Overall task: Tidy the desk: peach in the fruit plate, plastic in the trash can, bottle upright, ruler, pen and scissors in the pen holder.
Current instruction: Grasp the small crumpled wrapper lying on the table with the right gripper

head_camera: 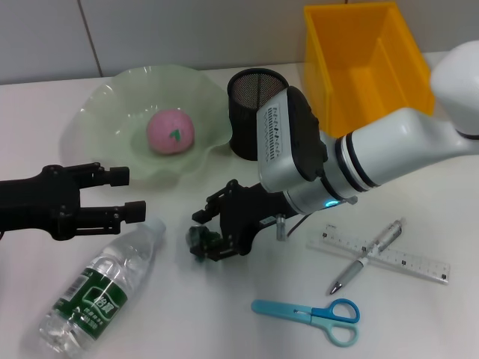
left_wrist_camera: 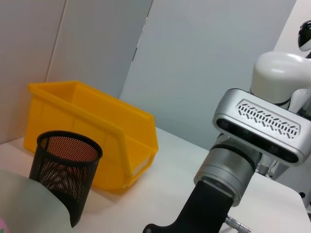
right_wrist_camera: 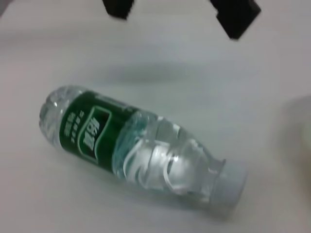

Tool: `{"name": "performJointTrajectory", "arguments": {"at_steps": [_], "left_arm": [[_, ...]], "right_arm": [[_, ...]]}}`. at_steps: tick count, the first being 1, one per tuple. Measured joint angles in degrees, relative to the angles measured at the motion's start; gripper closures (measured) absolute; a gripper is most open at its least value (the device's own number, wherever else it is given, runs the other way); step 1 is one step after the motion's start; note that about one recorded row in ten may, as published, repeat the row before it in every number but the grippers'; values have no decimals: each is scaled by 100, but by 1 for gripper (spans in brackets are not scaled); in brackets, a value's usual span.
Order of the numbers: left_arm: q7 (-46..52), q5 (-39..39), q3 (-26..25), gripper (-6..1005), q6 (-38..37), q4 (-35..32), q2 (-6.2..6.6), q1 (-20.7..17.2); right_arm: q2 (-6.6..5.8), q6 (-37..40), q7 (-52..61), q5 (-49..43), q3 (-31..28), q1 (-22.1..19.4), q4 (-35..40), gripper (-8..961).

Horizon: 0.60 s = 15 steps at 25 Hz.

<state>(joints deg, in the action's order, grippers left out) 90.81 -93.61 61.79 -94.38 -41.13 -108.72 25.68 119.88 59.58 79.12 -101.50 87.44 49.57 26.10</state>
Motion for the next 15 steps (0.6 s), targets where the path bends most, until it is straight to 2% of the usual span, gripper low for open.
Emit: {"name": "performJointTrajectory", "arguments": {"at_steps": [3, 13, 15], "left_arm": [[-1, -1, 0, 169, 3, 0, 7, 6], [-3, -7, -9, 169, 7, 0, 22, 27], [-3, -7, -9, 169, 7, 1, 23, 31]], "right_arm": [[0, 0, -55, 128, 35, 0, -27, 436], [0, 1, -56, 136, 45, 8, -37, 607], [0, 1, -56, 137, 45, 8, -37, 606]]}}
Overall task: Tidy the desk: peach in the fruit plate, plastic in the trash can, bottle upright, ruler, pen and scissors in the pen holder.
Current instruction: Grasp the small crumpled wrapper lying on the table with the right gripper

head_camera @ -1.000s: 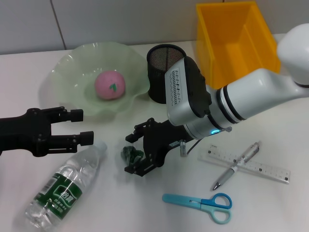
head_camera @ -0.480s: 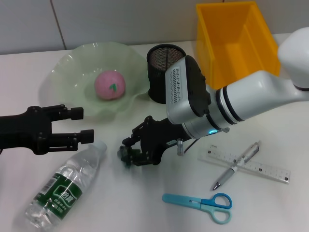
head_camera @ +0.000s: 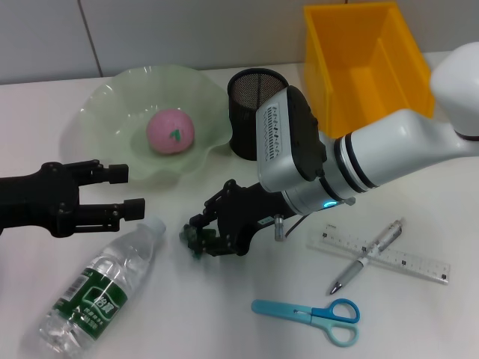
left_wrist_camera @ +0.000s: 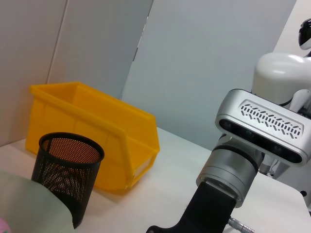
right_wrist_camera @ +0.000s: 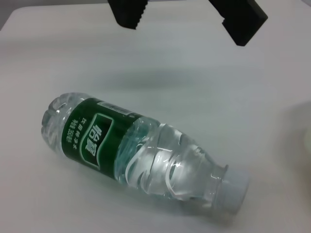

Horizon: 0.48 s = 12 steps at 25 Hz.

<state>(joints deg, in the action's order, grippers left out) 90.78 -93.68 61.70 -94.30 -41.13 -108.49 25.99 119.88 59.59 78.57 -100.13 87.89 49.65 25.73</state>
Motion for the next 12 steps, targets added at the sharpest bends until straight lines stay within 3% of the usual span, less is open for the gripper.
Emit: {"name": "performJointTrajectory", "arguments": {"at_steps": [7, 12], "left_arm": [[0, -1, 0, 169, 0, 0, 4, 18], [0, -1, 0, 169, 0, 0, 4, 20]], "right_arm": [[0, 0, 0, 3, 19, -13, 1, 656], [0, 10, 0, 3, 31, -26, 19, 810]]}}
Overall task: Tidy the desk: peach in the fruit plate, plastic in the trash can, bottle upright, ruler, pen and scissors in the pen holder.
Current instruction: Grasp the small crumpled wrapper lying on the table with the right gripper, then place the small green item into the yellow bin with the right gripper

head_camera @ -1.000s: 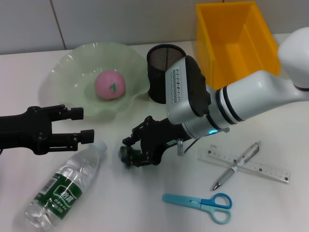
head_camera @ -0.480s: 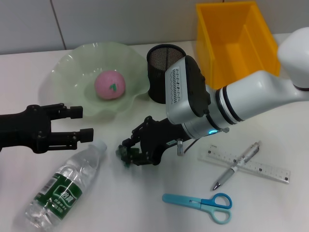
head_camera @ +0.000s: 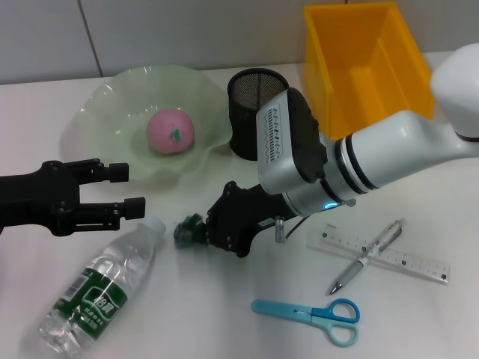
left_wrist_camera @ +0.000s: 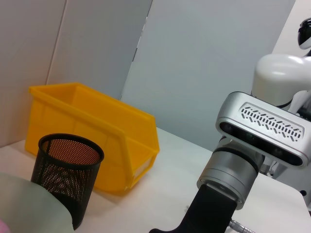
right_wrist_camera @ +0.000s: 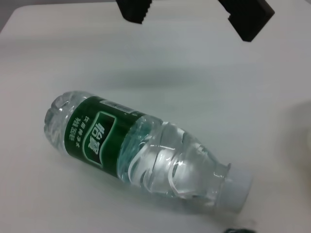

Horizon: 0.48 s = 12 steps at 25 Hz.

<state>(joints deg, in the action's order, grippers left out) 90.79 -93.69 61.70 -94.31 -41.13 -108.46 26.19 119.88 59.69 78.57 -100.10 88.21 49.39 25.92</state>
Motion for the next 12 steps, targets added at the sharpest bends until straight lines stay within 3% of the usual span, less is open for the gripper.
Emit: {"name": "performJointTrajectory", "arguments": {"at_steps": [6, 12], "left_arm": [[0, 0, 0, 169, 0, 0, 0, 0], [0, 0, 0, 169, 0, 0, 0, -1]], "right_arm": [[-5, 35, 0, 0, -29, -24, 39, 939], [-36, 115, 7, 43, -84, -40, 66, 944]]}}
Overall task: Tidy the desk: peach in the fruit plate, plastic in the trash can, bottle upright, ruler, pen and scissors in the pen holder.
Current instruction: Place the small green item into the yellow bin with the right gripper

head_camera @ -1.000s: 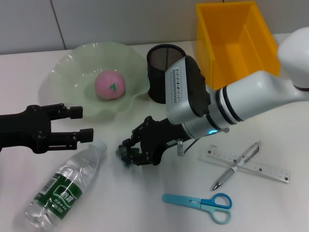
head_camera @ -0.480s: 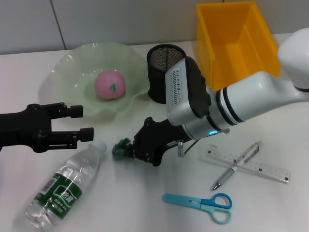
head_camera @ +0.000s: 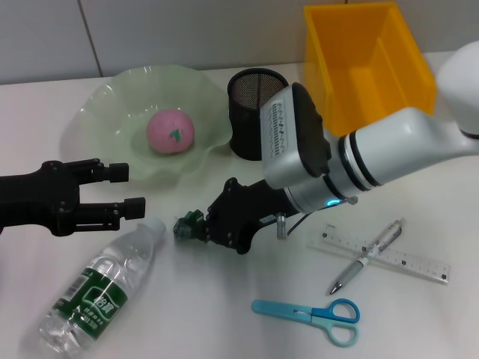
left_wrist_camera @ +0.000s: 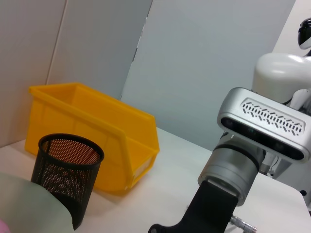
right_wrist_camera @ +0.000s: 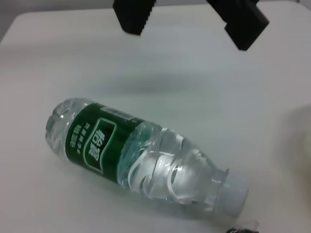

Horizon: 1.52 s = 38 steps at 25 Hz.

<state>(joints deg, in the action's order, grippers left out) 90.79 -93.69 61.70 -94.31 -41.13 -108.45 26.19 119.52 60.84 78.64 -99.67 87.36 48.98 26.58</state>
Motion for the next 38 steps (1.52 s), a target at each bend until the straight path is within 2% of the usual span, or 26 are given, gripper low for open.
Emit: {"name": "performJointTrajectory", "arguments": {"at_steps": [5, 9, 15, 23, 24, 25, 26, 27, 29, 30, 33, 34, 38], "left_arm": [[0, 0, 0, 170, 0, 0, 0, -9], [6, 0, -3, 170, -5, 0, 0, -9], [5, 0, -47, 170, -15, 0, -1, -9], [2, 0, -54, 170, -27, -11, -15, 12], [1, 0, -54, 170, -26, -10, -16, 18], [1, 0, -53, 170, -25, -9, -16, 19], [1, 0, -53, 170, -23, -9, -17, 22], [1, 0, -53, 170, -21, -9, -17, 24], [2, 0, -52, 170, -11, -9, -23, 28], [2, 0, -52, 170, -11, -9, -23, 28], [6, 0, -53, 170, -3, -5, -32, 34], [10, 1, -53, 170, -1, -6, -39, 36], [14, 0, -53, 170, 1, -3, -45, 53]], "right_arm": [[-41, 300, 71, 0, -321, -211, 313, 947], [-144, 672, 271, -28, -722, -683, 925, 942], [-218, 1176, 361, -44, -1355, -1089, 1328, 934], [-256, 1952, 200, -45, -2705, -1522, 1419, 924], [-258, 2187, 131, -26, -3094, -1630, 1433, 923], [-258, 2187, 131, -26, -3094, -1630, 1433, 921], [-258, 2386, 98, -21, -3452, -1717, 1444, 920], [-258, 2386, 98, -21, -3452, -1717, 1444, 919], [-260, 2616, 11, -12, -4062, -1849, 1447, 916], [-260, 2616, 11, -12, -4062, -1849, 1447, 915], [-240, 2724, -123, 4, -4648, -1976, 1444, 911], [-212, 2757, -225, 12, -5026, -2044, 1428, 910], [-182, 2753, -334, 56, -5499, -2119, 1409, 905]]}}
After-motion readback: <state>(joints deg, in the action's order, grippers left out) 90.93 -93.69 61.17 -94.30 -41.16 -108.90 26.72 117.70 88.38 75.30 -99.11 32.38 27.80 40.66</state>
